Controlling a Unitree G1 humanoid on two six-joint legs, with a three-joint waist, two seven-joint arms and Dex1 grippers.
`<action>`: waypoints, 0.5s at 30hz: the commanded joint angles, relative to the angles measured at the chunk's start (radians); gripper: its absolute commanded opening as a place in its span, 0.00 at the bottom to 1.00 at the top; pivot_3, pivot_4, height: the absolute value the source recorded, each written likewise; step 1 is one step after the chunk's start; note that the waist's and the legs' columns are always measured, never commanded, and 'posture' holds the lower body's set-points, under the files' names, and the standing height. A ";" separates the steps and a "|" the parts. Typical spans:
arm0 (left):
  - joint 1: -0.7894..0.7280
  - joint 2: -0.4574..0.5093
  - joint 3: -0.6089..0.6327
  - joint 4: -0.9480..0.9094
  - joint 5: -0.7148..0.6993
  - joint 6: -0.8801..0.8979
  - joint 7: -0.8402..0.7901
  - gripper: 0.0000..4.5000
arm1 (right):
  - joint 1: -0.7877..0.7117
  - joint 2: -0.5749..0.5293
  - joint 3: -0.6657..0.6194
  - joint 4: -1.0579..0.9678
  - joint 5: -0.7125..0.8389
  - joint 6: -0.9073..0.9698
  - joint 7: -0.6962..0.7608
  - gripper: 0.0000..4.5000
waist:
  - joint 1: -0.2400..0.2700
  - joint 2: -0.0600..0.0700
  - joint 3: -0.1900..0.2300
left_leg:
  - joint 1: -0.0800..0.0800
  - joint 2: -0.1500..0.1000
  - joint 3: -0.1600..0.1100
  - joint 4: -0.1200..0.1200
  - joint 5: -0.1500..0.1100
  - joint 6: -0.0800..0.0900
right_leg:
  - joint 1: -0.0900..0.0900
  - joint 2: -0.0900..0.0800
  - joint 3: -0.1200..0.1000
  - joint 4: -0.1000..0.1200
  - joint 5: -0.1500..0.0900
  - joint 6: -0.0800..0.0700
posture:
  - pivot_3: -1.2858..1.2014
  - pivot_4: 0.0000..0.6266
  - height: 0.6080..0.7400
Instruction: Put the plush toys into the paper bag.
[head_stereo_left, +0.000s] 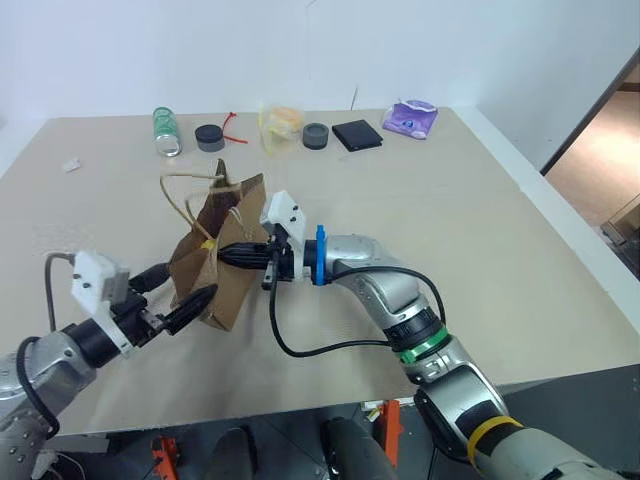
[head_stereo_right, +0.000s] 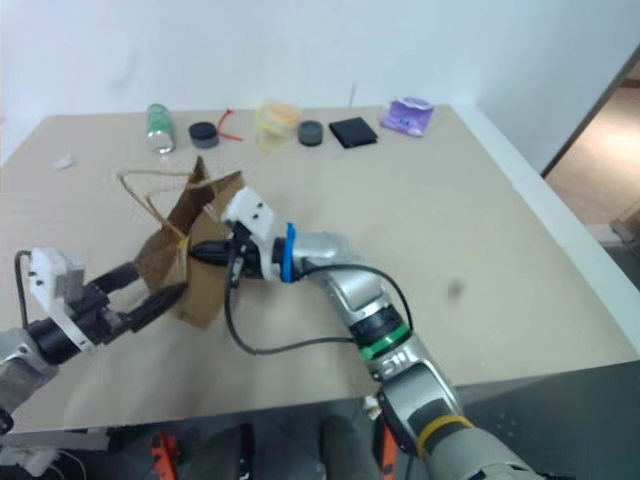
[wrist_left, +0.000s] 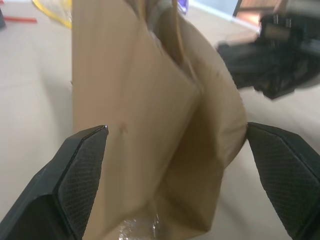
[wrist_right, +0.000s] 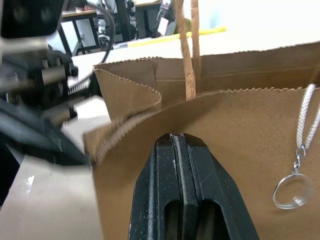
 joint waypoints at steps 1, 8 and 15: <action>-0.009 -0.023 -0.021 -0.029 0.050 -0.045 0.010 1.00 | -0.028 0.018 -0.010 -0.013 -0.004 -0.024 0.010 0.02 | 0.000 0.000 0.000 | 0.000 0.000 0.000 0.000 0.000 0.000 | 0.000 0.000 0.000 0.000 0.000 0.000 | 0.52 0.24 1.00; -0.017 -0.063 -0.030 0.001 0.133 -0.080 0.040 1.00 | -0.017 0.011 -0.017 -0.030 -0.005 -0.015 0.023 0.02 | 0.000 0.000 0.000 | 0.000 0.000 0.000 0.000 0.000 -0.001 | 0.000 0.000 0.000 0.000 0.000 0.000 | 0.52 0.24 1.00; -0.073 -0.127 -0.078 0.047 0.203 -0.108 0.081 1.00 | -0.018 0.008 -0.025 -0.056 0.005 -0.003 0.029 0.02 | 0.000 0.000 0.000 | 0.000 0.000 0.000 0.000 0.000 -0.001 | 0.000 0.000 0.000 0.000 0.000 0.000 | 0.52 0.24 1.00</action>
